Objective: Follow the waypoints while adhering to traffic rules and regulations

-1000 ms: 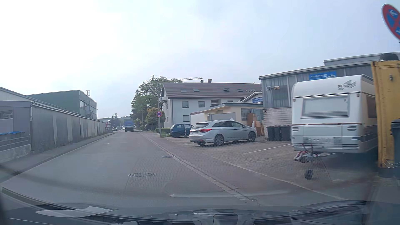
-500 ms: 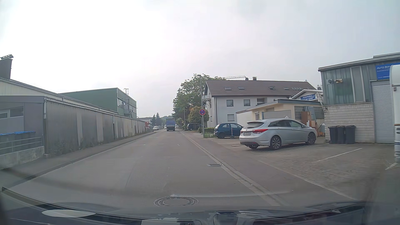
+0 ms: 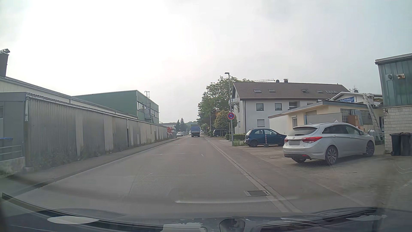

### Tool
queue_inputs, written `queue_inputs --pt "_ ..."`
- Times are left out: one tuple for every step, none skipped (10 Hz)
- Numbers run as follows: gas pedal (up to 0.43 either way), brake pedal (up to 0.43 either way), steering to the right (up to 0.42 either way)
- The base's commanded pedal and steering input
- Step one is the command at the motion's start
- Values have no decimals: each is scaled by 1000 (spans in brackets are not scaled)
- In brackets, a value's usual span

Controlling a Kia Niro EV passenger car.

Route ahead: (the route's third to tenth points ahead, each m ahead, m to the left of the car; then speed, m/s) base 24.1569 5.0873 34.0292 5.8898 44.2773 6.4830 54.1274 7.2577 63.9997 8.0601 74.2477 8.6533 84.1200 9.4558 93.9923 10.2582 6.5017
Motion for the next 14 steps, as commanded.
queue_inputs --pt "268 0 -79" --pt "268 0 -66" --pt "268 0 -50" --pt "268 0 -28" --pt "268 0 -17" --pt "268 0 -16" --pt "268 0 -16" --pt "268 0 -14" --pt "268 0 -10" --pt "268 0 -6" --pt "260 0 -4" --pt "260 0 -3" --pt "248 0 -1" --pt "248 0 2"
